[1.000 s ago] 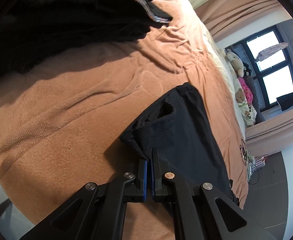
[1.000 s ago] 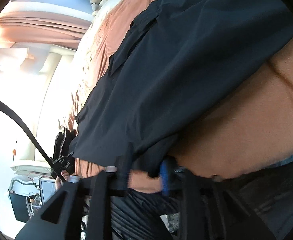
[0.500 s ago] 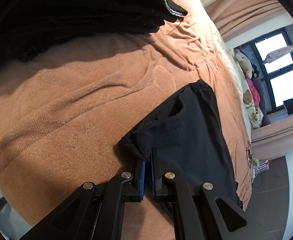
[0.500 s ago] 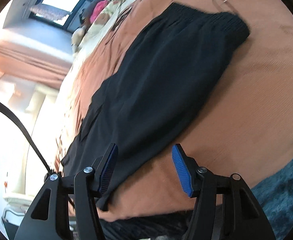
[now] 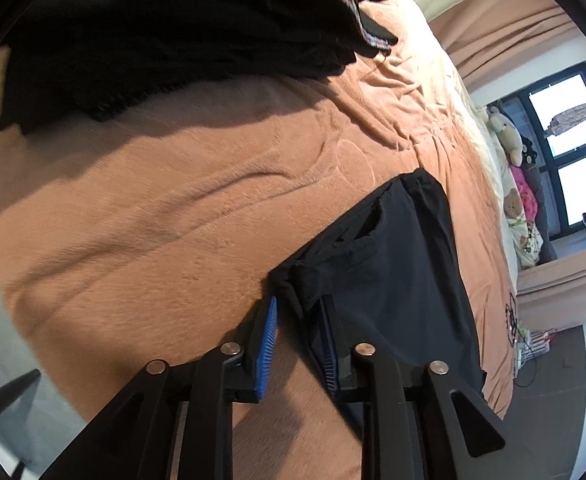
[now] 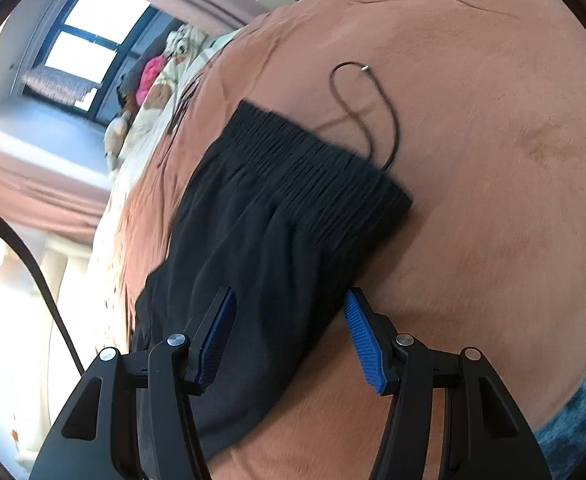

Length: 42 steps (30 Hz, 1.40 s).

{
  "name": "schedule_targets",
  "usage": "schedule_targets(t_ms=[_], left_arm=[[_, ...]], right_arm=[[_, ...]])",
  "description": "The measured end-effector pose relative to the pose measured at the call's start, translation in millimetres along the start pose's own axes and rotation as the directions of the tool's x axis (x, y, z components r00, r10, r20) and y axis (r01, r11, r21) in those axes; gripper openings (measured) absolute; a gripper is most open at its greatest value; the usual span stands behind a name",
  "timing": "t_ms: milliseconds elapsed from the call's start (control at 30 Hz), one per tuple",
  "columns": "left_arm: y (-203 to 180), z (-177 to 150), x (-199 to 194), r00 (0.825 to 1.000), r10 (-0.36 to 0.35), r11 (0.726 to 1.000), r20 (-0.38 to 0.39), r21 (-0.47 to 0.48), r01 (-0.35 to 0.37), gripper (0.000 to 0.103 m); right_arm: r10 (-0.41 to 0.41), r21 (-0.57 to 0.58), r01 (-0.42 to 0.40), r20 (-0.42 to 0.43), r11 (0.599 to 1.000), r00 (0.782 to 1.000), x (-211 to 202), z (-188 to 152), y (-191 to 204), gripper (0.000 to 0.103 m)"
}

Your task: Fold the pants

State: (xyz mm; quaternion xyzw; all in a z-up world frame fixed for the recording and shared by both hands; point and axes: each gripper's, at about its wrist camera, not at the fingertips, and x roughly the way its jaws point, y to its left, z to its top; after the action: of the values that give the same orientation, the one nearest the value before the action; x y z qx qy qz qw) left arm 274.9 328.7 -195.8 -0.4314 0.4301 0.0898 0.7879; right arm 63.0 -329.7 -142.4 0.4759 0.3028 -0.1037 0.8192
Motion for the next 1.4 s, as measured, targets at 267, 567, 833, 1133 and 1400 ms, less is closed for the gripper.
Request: schedule_targets(t_ms=[267, 567, 833, 1133, 1400], left_arm=[[2, 11, -33, 0.998, 0.046, 0.999, 0.039, 0.014, -0.046, 0.030], [-47, 39, -33, 0.998, 0.031, 0.996, 0.056, 0.080, -0.035, 0.030], [-129, 56, 13, 1.000, -0.019, 0.984, 0.005, 0.176, 0.018, 0.031], [-177, 61, 66, 0.999, -0.013, 0.974, -0.051, 0.226, 0.024, 0.044], [-193, 69, 92, 0.998, 0.003, 0.978, -0.066, 0.211, 0.011, 0.044]], right_arm=[[-0.008, 0.069, 0.006, 0.039, 0.998, 0.999, -18, -27, -13, 0.034], [-0.072, 0.056, 0.067, 0.093, 0.996, 0.993, -40, -53, 9, 0.026], [-0.118, 0.031, 0.116, 0.085, 0.993, 0.989, -45, -60, 32, 0.030], [-0.118, -0.217, 0.137, 0.096, 0.967, 0.988, -79, -74, 83, 0.066], [-0.109, -0.453, 0.129, 0.069, 0.882, 0.992, -61, -85, 145, 0.066]])
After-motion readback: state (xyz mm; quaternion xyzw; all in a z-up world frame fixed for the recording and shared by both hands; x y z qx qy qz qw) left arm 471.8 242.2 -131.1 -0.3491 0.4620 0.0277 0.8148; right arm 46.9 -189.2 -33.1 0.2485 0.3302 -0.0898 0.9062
